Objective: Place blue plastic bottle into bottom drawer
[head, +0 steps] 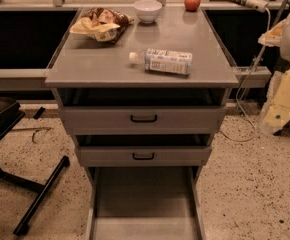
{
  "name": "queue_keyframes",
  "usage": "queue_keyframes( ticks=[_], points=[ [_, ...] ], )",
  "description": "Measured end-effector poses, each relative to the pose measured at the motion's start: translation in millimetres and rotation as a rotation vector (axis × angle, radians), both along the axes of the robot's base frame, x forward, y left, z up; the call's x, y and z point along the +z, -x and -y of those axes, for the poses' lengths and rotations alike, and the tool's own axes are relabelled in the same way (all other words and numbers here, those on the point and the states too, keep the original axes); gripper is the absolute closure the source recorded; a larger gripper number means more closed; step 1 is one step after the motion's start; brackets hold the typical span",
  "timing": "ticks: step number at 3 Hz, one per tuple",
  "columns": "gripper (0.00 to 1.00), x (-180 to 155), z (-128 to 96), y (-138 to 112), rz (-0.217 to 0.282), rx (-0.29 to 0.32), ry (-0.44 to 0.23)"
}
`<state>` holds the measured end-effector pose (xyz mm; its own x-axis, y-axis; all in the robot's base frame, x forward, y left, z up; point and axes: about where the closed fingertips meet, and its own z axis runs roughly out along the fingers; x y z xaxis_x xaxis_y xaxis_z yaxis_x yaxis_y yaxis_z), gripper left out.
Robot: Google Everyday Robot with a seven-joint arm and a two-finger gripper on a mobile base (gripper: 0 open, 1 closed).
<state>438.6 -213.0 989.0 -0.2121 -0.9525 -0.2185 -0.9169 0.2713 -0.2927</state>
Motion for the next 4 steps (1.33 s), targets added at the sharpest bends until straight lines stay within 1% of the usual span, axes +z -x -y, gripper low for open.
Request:
queue_keyframes(
  ticks=[1,2,3,4],
  points=[
    [0.0,2.0,-4.3,-6.0,0.016,0.004,0.003],
    [0.0,13.2,-19.0,-37.8,0.069,0.042,0.017],
    [0.0,31.6,-35.3,-87.5,0.132,0.073,0.006],
    [0.0,31.7,-35.3,-87.5,0.132,0.073,0.006]
  ],
)
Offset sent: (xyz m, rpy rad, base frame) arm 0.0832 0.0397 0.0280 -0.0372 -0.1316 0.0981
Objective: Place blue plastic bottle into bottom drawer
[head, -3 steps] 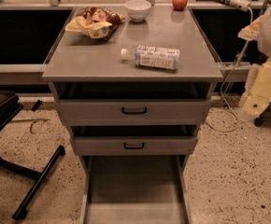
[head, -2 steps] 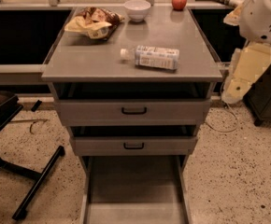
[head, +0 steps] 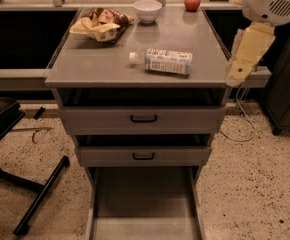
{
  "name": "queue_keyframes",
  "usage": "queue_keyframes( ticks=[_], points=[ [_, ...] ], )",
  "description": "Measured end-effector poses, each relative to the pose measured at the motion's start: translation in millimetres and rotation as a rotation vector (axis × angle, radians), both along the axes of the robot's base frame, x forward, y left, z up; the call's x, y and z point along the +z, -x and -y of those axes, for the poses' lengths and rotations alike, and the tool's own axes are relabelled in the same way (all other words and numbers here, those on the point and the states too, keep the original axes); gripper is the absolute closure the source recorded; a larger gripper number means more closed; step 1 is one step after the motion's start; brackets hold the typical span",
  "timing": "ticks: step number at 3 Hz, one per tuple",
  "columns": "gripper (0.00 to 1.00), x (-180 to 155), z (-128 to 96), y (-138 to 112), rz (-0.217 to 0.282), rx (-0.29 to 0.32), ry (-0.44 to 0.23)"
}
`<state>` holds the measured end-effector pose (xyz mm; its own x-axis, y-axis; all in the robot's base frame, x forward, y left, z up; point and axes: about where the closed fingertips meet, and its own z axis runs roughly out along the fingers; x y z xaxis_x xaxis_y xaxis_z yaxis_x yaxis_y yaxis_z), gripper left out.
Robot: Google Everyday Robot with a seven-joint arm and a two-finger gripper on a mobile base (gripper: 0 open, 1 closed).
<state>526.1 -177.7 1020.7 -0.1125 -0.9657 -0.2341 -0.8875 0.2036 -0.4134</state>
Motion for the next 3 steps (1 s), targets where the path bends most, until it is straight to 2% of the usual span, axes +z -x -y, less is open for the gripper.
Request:
queue_keyframes(
  ticks=[1,2,3],
  points=[
    [0.0,0.2,-15.7,-21.2,0.041,0.021,-0.001],
    [0.0,-12.3,-45.1,-50.9,0.078,0.071,0.02],
    [0.0,-32.2,-71.3,-72.4,0.038,0.149,0.038]
  ],
)
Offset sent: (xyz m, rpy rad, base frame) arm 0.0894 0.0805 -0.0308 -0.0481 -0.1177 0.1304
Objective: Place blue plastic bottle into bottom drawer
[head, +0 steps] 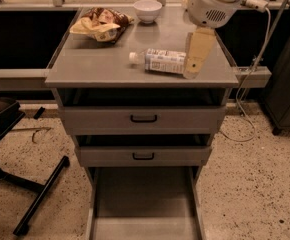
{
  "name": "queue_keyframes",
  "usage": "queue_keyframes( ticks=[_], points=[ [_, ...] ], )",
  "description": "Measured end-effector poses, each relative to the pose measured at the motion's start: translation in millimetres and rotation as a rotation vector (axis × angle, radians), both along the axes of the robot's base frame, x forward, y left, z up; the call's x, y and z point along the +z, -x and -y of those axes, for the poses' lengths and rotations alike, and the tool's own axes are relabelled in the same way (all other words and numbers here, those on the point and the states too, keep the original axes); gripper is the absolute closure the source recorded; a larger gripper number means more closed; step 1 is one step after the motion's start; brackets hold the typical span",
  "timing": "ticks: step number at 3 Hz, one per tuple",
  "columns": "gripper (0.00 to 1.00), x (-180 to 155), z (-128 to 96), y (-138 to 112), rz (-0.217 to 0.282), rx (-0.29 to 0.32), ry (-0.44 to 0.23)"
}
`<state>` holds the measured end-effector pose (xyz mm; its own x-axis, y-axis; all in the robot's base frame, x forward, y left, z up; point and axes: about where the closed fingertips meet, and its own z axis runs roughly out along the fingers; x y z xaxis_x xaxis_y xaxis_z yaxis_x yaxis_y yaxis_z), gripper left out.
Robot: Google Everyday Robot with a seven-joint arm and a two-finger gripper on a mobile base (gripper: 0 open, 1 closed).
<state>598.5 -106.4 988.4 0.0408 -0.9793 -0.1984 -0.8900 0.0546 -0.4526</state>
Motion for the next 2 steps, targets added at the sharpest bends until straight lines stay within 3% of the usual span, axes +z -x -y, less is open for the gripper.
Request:
queue_keyframes(
  ticks=[1,2],
  points=[
    [0.0,0.0,0.0,-0.1,0.0,0.0,0.0],
    [0.0,-6.6,-6.4,-16.1,0.008,0.014,-0.012]
  ],
)
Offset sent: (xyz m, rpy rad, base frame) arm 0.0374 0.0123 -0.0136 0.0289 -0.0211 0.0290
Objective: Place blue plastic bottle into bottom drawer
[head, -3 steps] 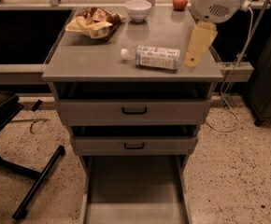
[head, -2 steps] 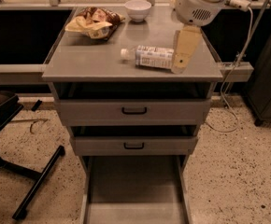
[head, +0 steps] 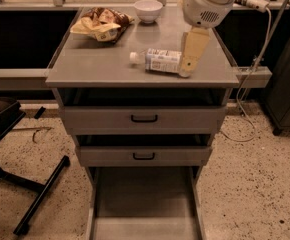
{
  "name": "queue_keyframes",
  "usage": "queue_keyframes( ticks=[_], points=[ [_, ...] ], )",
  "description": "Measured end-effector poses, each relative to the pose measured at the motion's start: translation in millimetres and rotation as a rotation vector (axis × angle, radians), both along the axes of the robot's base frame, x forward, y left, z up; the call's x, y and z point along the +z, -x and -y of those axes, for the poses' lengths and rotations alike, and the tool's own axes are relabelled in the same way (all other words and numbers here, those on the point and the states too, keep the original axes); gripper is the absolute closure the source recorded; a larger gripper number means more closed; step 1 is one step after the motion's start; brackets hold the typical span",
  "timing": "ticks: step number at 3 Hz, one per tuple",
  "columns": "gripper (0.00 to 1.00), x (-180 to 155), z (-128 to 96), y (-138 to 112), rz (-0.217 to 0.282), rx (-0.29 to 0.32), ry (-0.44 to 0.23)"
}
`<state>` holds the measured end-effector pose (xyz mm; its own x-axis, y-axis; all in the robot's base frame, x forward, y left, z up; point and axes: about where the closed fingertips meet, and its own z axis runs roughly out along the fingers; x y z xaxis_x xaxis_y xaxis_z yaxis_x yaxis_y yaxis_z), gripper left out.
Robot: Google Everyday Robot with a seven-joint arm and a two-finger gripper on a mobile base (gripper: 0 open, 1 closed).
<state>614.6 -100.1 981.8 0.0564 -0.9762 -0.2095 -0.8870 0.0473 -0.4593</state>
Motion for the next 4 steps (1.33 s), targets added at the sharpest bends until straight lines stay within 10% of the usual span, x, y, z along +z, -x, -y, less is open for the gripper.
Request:
queue_keyframes(
  ticks=[2,4],
  points=[
    [0.0,-15.2,-5.7,-62.0,-0.024,-0.003,-0.025],
    [0.0,-59.2,31.7,-109.4,-0.127,-0.175,-0.083]
  ],
)
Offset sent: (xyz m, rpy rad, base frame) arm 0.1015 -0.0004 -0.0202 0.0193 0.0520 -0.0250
